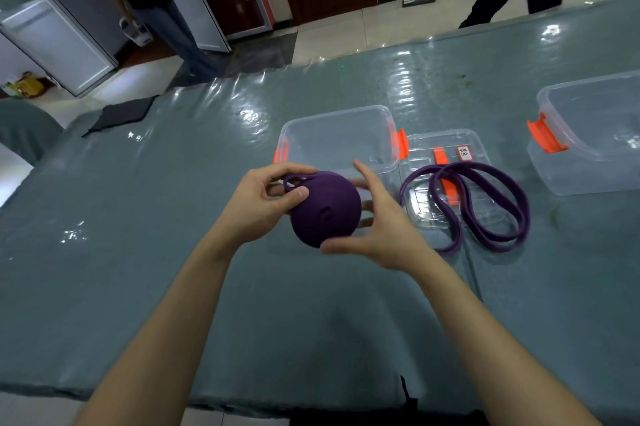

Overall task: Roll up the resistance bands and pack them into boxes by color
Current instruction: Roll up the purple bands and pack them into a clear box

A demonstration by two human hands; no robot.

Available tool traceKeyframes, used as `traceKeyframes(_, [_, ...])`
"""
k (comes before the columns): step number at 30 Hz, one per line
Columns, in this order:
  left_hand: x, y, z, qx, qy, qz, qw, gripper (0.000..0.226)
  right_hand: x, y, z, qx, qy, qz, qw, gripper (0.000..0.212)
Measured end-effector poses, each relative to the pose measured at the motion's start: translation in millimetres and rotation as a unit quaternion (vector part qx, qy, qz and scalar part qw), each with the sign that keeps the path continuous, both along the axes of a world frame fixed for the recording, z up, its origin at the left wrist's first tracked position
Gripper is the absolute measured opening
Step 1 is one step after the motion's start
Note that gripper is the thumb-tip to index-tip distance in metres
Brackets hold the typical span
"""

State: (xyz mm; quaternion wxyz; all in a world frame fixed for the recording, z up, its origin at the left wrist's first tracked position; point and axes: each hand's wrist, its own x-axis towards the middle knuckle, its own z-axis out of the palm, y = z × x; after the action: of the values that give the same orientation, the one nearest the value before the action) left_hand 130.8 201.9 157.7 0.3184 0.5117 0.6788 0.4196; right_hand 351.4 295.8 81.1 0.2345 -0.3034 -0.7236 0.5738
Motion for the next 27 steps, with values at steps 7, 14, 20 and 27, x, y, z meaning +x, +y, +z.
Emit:
traceKeyframes(7, [-21.0, 41.7, -13.3, 0.003, -0.072, 0.048, 0.996, 0.022, -31.2, 27.3, 9.8, 0.322, -0.063, -0.086, 0.941, 0.110])
traceKeyframes(14, [-59.5, 94.3, -20.3, 0.024, -0.120, 0.092, 0.988, 0.016, -79.0, 81.1, 21.9, 0.380, -0.132, -0.092, 0.911, 0.103])
traceKeyframes(20, [-82.7, 161.4, -48.0, -0.023, -0.174, 0.110, 0.978, 0.029, -117.3, 132.0, 10.5, 0.380, -0.247, -0.135, 0.881, 0.094])
traceKeyframes(27, [-100.5, 214.5, -119.5, -0.187, -0.006, 0.087, 0.979, 0.037, -142.1, 177.7, -29.5, 0.295, -0.399, -0.043, 0.867, 0.089])
